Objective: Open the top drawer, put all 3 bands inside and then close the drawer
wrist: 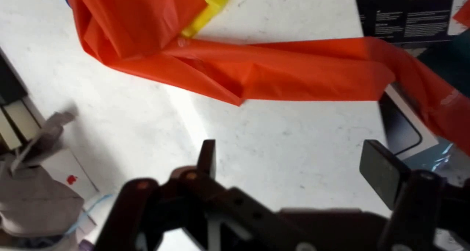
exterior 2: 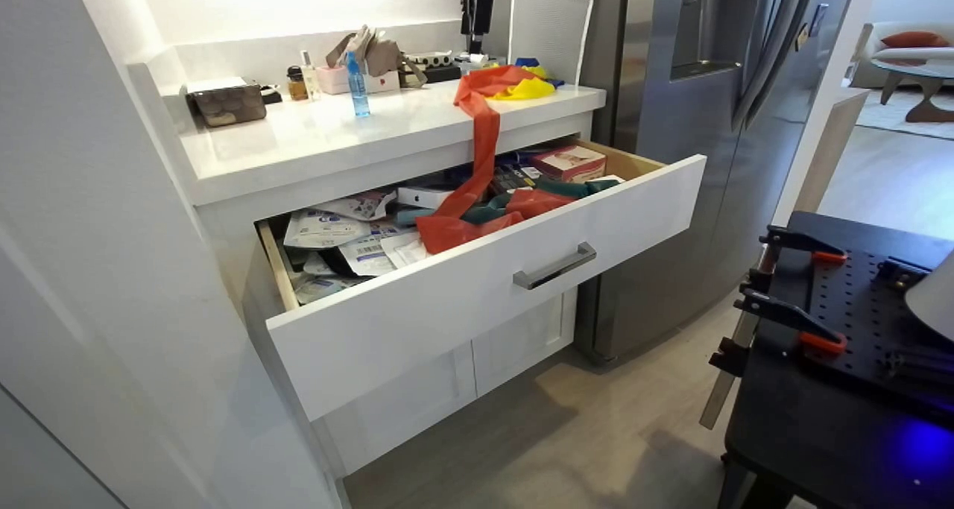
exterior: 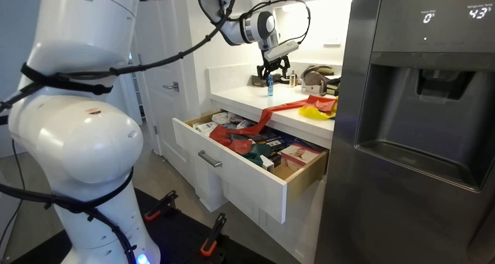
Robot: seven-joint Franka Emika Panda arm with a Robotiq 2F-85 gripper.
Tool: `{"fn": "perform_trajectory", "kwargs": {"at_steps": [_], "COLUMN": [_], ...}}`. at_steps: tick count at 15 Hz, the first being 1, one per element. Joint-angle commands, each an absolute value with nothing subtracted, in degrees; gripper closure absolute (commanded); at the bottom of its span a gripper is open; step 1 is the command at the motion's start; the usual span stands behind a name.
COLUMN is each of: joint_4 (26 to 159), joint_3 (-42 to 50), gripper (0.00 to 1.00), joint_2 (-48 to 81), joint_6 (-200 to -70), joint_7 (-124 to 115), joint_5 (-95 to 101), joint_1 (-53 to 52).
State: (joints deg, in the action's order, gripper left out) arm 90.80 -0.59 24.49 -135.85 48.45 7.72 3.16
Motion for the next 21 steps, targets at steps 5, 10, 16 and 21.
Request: {"fn": "perform_trajectory", "kwargs": {"at_steps": [5, 10, 16, 21], "joint_4": [64.23, 50.01, 40.60, 37.29], "joint_3": [1.65, 2.57, 4.38, 5.71], "gripper": [0.00, 0.00, 0.00, 0.00], "joint_2": [42.12, 50.60, 56.53, 59.18], "joint_6": [-125.77, -118.24, -109.03, -104.12], "joint_7": [38.80, 34.84, 32.41, 32.41], "joint_5": [8.98, 9.63, 10.01, 9.15], "joint_1": [4.24, 4.90, 6.93, 9.16]}}
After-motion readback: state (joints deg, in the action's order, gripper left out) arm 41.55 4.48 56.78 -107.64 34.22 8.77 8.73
